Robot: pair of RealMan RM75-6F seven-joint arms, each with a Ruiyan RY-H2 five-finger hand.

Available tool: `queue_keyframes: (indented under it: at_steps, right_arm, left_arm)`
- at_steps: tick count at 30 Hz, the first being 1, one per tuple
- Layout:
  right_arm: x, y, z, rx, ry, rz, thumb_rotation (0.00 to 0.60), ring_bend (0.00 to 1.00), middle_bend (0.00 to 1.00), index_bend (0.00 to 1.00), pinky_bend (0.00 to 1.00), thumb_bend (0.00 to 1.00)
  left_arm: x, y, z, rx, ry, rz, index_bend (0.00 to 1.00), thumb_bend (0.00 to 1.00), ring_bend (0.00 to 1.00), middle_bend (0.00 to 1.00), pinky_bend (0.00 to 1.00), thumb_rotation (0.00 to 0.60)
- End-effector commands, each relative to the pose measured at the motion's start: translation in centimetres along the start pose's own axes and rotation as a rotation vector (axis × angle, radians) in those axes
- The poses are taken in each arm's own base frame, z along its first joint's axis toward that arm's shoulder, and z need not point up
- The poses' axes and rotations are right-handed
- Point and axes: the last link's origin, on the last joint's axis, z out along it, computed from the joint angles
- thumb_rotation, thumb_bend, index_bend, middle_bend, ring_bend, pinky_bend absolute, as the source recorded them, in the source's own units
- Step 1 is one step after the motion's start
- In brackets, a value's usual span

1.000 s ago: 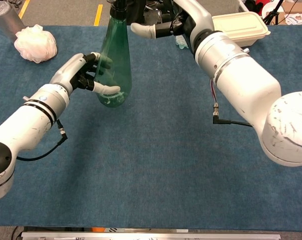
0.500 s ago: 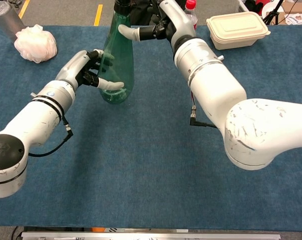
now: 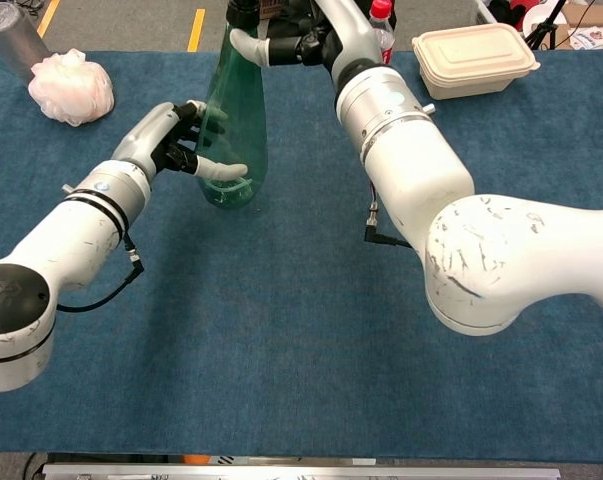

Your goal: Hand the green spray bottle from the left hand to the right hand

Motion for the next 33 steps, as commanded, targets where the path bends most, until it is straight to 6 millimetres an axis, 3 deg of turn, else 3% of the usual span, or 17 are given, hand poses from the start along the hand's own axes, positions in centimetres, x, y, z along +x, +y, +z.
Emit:
queue_keyframes:
  at_steps: [1,7,20,33]
  right_arm:
    - [-0.2,0.0,0.1,-0.005,-0.004,0.005,0.6,0.0,0.09,0.0,0.02,0.29]
    - [-0.8,-0.3,0.5,0.0,0.0,0.012,0.6,0.0,0.1,0.02,0.02,0.41]
    - [-1.6,-0.2,1.0,-0.02,-0.004,0.042,0.6,0.04,0.17,0.15,0.02,0.49]
    - [-2.0,-0.3,1.5,-0.022,0.009,0.06,0.6,0.13,0.25,0.22,0.22,0.66]
  left_arm:
    - [-0.1,0.0,0.0,0.001,-0.001,-0.001,0.21,0.17,0.26,0.32,0.4,0.6]
    - [-0.1,0.2,0.0,0.002,0.001,-0.009,0.21,0.17,0.26,0.32,0.4,0.6]
    - [0.0,0.4,-0.1,-0.001,-0.014,-0.029,0.21,0.17,0.26,0.32,0.4,0.6]
    - [0.0,0.6,-0.1,-0.012,-0.012,-0.038,0.21,0.17,0.26,0.32,0.43,0.6]
